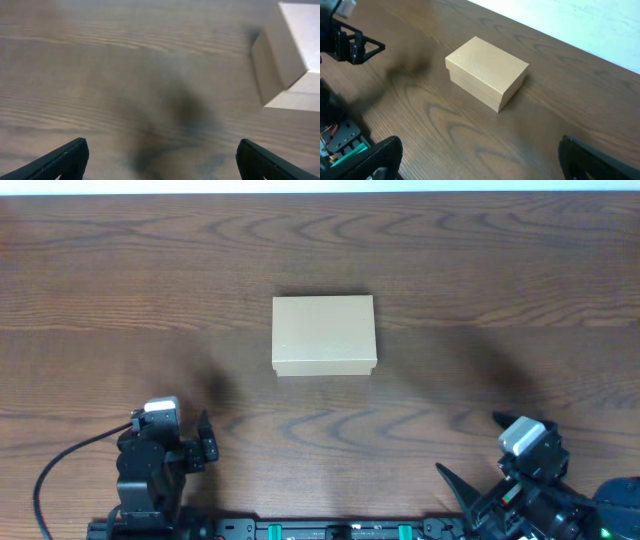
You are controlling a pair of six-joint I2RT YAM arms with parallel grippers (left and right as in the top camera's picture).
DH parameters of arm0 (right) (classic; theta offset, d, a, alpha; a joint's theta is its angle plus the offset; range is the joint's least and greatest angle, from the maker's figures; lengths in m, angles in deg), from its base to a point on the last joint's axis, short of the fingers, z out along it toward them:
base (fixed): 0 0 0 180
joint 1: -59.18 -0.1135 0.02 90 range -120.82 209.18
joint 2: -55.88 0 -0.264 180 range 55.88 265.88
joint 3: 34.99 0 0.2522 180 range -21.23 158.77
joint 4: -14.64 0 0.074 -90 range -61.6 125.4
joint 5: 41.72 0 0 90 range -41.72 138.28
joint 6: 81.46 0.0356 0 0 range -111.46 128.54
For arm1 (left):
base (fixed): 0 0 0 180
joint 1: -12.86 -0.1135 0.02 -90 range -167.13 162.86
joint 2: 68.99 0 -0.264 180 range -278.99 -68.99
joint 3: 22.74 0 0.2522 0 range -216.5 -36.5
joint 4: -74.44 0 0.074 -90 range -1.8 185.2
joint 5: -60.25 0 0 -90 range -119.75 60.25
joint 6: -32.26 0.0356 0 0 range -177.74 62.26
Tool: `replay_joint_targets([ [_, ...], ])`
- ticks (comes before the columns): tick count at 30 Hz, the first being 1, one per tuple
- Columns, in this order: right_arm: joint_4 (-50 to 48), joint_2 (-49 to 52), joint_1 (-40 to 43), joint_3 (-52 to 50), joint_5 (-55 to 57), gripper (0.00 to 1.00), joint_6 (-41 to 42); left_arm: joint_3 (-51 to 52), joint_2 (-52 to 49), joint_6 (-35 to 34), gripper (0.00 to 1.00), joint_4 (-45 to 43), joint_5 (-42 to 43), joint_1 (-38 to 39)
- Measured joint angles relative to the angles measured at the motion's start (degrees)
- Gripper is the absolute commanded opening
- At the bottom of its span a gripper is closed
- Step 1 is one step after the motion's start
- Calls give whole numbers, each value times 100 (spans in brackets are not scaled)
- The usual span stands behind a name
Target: Pack container
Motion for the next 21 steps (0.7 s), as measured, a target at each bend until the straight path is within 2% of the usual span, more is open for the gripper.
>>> replay_joint_targets([
  [12, 0, -2, 0, 0, 0, 99, 0, 708, 667, 332, 95, 9, 2, -140],
  [21, 0, 0, 0, 0, 0, 99, 0, 1150, 970, 334, 95, 2, 2, -142],
])
